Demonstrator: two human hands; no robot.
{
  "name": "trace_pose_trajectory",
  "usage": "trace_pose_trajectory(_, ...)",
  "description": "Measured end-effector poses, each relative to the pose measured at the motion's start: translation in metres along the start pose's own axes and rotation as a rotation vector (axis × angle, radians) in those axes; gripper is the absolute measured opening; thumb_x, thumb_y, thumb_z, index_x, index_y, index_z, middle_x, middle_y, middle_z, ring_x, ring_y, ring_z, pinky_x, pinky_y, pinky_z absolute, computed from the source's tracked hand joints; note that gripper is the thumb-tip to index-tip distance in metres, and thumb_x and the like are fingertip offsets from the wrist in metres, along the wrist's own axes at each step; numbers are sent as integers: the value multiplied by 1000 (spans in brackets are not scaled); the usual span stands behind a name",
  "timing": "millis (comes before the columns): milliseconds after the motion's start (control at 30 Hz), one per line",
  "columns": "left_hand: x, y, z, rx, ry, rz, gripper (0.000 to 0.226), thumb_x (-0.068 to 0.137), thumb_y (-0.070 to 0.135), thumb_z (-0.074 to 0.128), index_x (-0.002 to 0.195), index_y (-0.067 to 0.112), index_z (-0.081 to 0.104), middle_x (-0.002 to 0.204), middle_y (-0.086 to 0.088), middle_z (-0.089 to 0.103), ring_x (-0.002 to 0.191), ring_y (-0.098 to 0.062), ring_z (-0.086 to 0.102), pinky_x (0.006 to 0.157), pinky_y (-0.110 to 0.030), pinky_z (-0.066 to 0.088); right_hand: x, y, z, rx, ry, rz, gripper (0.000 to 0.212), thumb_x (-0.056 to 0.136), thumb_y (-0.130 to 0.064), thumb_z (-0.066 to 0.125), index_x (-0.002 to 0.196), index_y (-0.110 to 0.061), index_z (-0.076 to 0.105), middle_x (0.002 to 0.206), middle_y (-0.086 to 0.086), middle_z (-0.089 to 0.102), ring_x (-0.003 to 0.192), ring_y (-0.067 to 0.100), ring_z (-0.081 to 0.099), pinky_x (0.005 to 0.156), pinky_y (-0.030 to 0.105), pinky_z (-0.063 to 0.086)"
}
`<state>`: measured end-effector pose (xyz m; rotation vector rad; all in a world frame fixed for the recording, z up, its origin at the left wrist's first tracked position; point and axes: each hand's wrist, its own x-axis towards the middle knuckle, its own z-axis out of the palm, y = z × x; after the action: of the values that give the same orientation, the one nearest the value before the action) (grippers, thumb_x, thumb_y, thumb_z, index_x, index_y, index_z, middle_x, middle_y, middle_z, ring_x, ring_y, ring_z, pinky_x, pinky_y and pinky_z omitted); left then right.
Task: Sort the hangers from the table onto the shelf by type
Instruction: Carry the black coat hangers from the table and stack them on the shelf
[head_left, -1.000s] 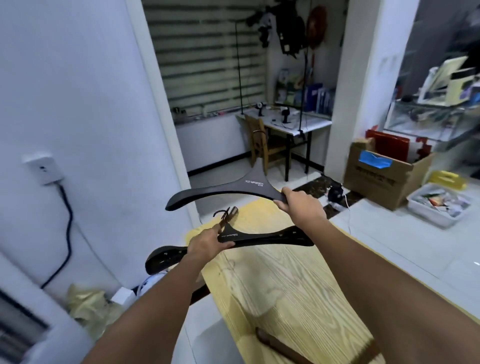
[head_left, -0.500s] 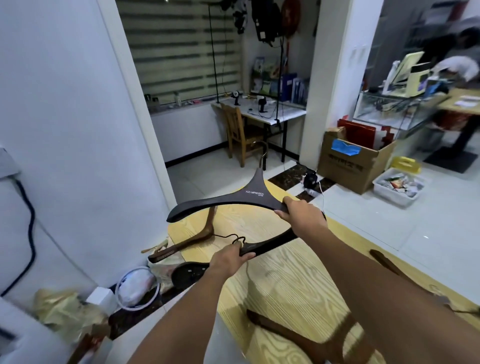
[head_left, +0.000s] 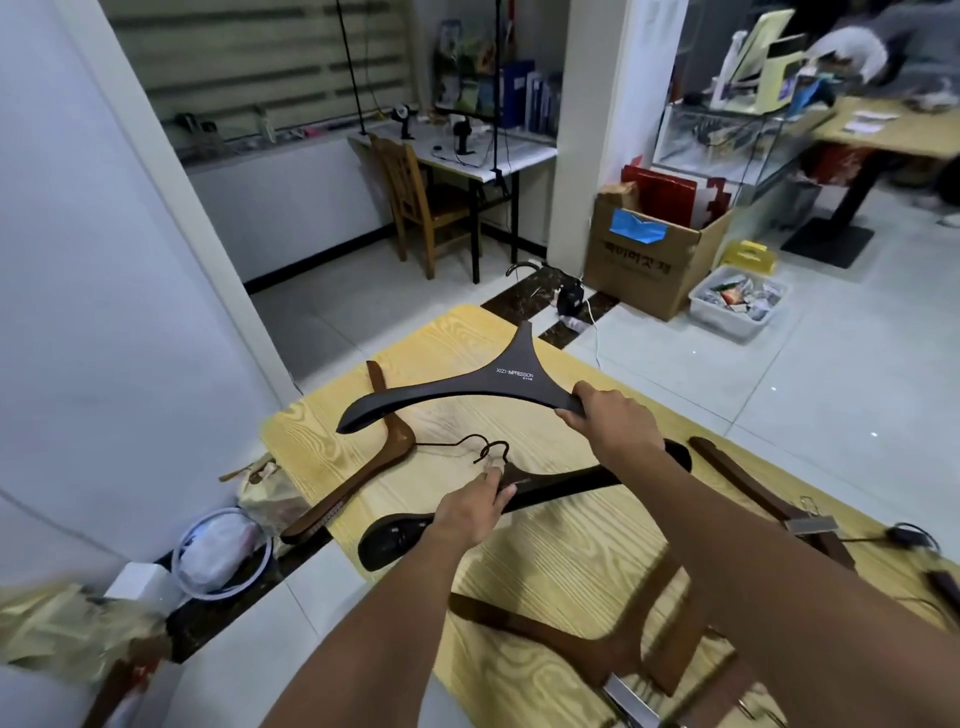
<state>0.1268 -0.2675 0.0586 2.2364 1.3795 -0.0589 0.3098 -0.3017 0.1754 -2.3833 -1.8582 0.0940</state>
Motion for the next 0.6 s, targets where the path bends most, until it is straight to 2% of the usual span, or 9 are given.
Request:
trace_pose_trajectory(133,13,-1,10,-21,-63,18,38,99,44,36,120,13,42,119,-7,58,108,-26,56,88,-37,44,1,20,13,-3,-24,26,37,99,-46,38,112,-14,47,93,9,63,72,26,48,60,33,39)
trace_pose_trajectory(300,29,-4,13,-88,-88,40,37,96,39,47,118,10,43,120,-8,57,109,-25,54,90,-33,41,4,41,28,-13,-67,65,38,99,-47,37,113,-13,48,95,10,63,76,28,53,60,33,39)
trace_pose_trajectory(600,50,-8,25,-40,-32,45,41,97,41,44,122,8,44,119,-10,57,110,-26,55,89,-36,43,19,55,46,6,-86,58,39,99,-47,38,113,-13,49,95,11,63,83,32,59,60,33,38)
